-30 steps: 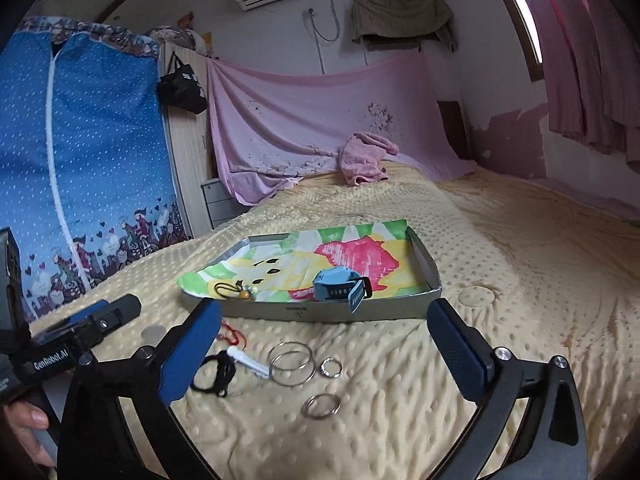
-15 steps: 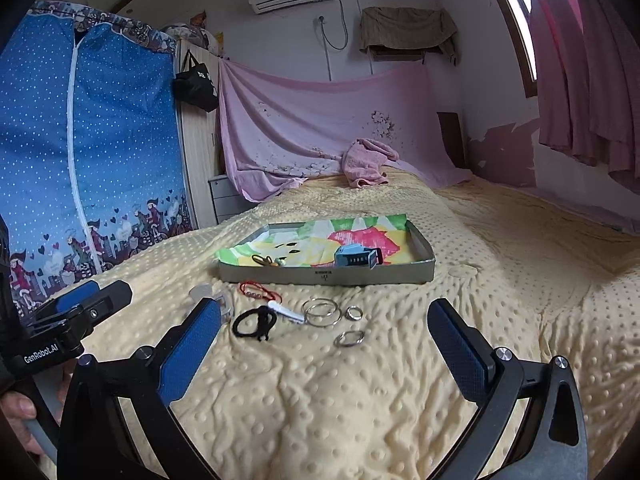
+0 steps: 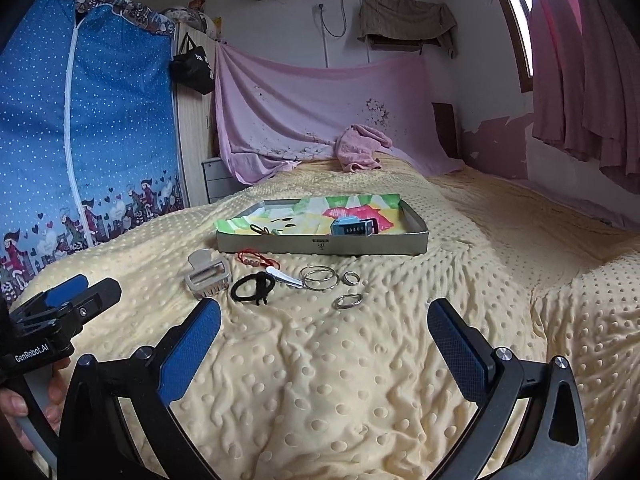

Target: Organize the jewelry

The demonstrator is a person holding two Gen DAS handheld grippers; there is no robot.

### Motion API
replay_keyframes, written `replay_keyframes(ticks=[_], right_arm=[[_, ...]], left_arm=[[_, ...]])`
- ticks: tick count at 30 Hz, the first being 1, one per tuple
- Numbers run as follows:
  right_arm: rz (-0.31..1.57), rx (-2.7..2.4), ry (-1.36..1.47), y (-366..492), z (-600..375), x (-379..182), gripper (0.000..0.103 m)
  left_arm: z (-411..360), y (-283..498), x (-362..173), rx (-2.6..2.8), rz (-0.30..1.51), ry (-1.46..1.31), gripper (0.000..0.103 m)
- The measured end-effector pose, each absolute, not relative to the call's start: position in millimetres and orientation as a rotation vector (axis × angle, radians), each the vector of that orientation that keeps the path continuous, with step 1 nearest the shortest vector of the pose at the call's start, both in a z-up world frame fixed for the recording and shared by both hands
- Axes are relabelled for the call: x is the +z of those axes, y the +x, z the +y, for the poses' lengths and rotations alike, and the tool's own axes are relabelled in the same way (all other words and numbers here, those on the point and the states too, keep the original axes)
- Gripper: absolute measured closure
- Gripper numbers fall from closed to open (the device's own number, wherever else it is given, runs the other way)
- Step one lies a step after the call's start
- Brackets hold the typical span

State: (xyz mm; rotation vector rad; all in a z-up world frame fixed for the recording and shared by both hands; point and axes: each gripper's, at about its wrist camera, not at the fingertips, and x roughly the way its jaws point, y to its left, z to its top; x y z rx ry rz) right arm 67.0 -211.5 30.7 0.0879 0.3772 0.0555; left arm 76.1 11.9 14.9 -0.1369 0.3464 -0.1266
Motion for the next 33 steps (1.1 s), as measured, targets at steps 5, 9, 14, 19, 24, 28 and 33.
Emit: replay_keyframes(ticks=[5, 9, 14, 19, 24, 28, 33], right_arm=[[0.373, 0.04, 0.087, 74.0, -210.8, 34.1, 0.001], [0.359, 0.027, 0.063, 84.3, -207.6, 39.2, 0.001], [0.366, 0.024, 0.062, 103.7, -210.8, 39.7, 0.001], [0.386, 0.025, 0.061, 121.6, -215.1, 36.9, 0.001], [0.424, 0.052, 0.073, 149.7, -215.9, 31.9, 0.001], [0.475, 0.082, 0.088, 167.1, -214.4, 22.4, 0.002], [0.553, 0.108, 0.095, 190.7, -212.4, 7.6, 0.031]], left_arm=[[15.9, 85.1, 19.2, -0.102, 0.347, -0.151, 0.0], [17.8, 99.7, 20.3, -0.085, 0.361, -0.158, 0.0], [18.0, 124.0, 16.4, -0.074, 0.408, -0.166, 0.0], [20.1, 142.2, 8.7, -0.055, 0.442, -0.166, 0.0], [21.9, 167.8, -1.2, -0.052, 0.5, -0.182, 0.0], [21.7, 186.6, -4.2, -0.056, 0.534, -0.212, 0.001], [24.4, 208.9, -8.1, -0.067, 0.566, -0.256, 0.018]])
